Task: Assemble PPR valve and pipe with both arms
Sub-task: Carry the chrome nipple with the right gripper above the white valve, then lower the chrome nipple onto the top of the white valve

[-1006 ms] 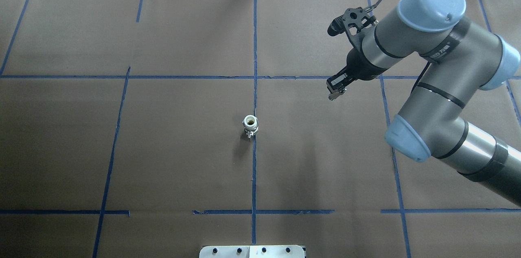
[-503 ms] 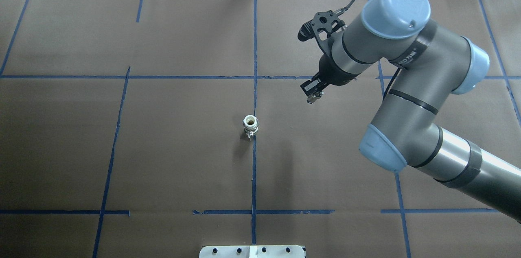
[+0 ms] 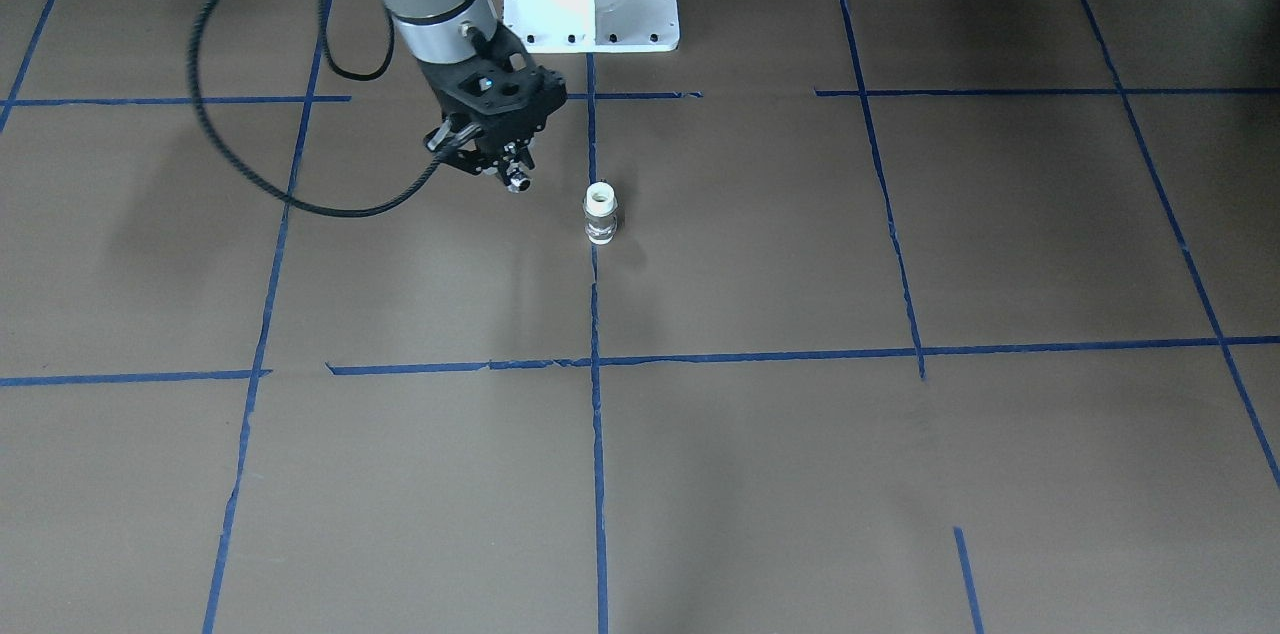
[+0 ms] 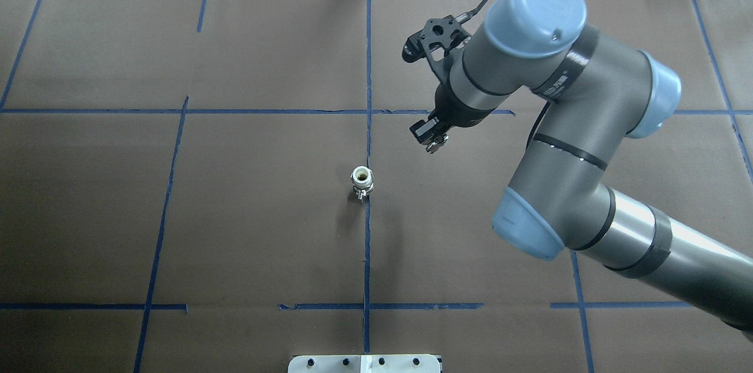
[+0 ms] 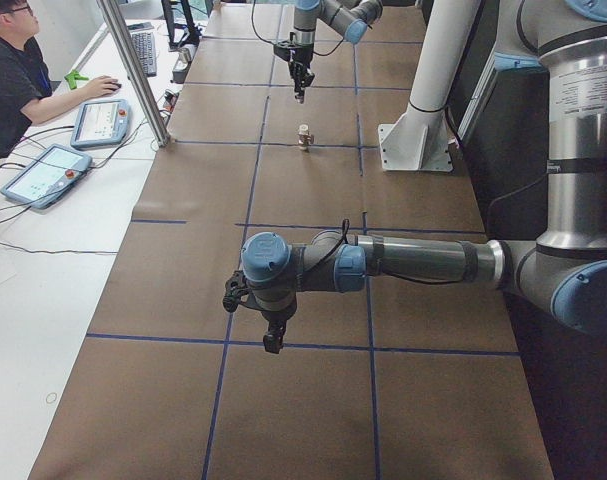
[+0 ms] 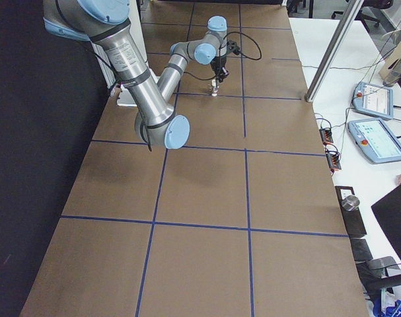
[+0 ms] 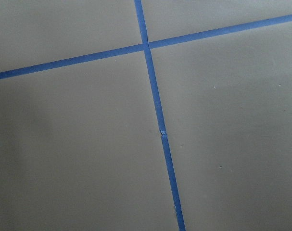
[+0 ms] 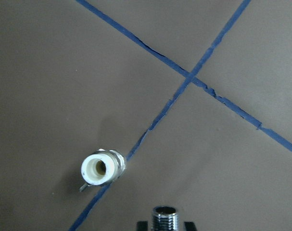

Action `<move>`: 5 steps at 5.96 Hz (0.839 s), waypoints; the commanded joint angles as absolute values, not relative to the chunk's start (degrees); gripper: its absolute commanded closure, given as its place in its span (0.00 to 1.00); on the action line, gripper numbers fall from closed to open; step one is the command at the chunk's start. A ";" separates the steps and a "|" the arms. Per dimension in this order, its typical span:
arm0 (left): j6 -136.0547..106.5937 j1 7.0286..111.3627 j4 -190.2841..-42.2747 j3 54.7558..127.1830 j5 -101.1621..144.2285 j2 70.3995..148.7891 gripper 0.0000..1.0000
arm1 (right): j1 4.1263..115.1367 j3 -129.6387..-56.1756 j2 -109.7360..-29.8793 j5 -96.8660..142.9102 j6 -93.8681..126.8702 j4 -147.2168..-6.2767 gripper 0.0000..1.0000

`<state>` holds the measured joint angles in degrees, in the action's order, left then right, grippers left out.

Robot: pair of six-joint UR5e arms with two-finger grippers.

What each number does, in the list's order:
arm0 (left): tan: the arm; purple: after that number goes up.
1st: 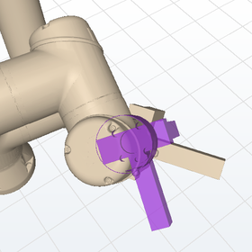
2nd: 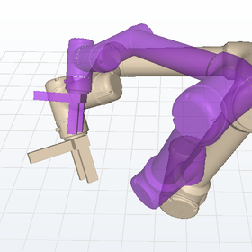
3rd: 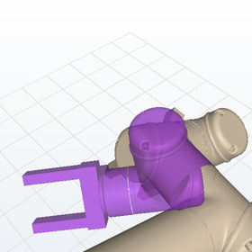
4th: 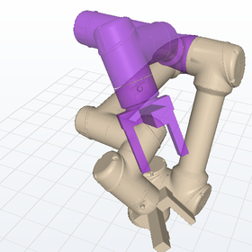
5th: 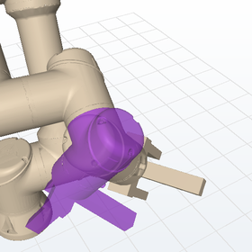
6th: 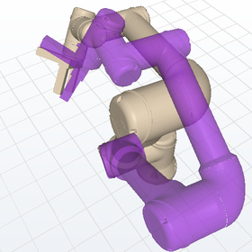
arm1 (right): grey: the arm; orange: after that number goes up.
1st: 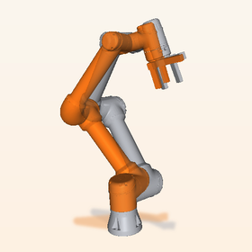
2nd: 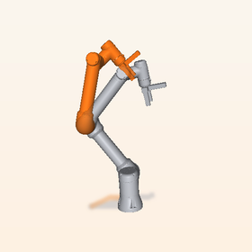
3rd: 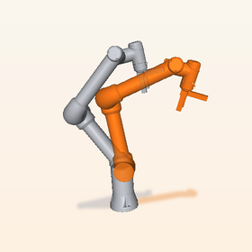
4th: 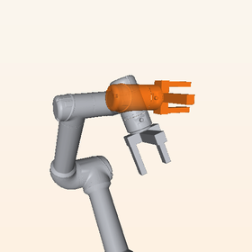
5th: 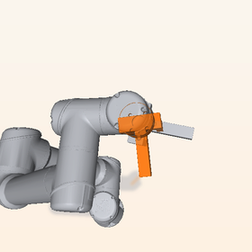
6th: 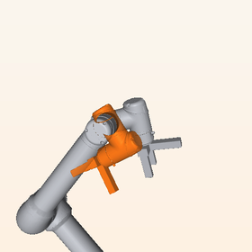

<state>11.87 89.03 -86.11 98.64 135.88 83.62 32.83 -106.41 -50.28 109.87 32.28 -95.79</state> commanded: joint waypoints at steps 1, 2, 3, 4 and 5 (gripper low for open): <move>11.60 89.03 -86.04 98.61 135.88 83.67 0.00 | 29.19 -102.86 -45.82 105.40 36.02 -95.89 1.00; 11.69 89.03 -86.13 98.61 135.88 83.58 0.00 | 29.18 -98.57 -41.79 105.29 38.99 -95.98 1.00; 11.60 89.03 -86.13 98.61 135.88 83.58 0.00 | 29.09 -97.31 -40.88 104.86 40.76 -95.89 1.00; 11.60 89.03 -86.05 98.70 135.88 83.58 0.00 | 29.00 -95.03 -39.22 104.94 46.70 -95.98 1.00; 11.60 89.03 -86.13 98.53 135.88 83.67 0.00 | 29.00 -94.49 -38.50 105.20 51.28 -97.63 1.00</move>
<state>11.61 89.03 -86.09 98.62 135.88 83.61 29.05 -95.54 -39.50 105.04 46.62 -96.48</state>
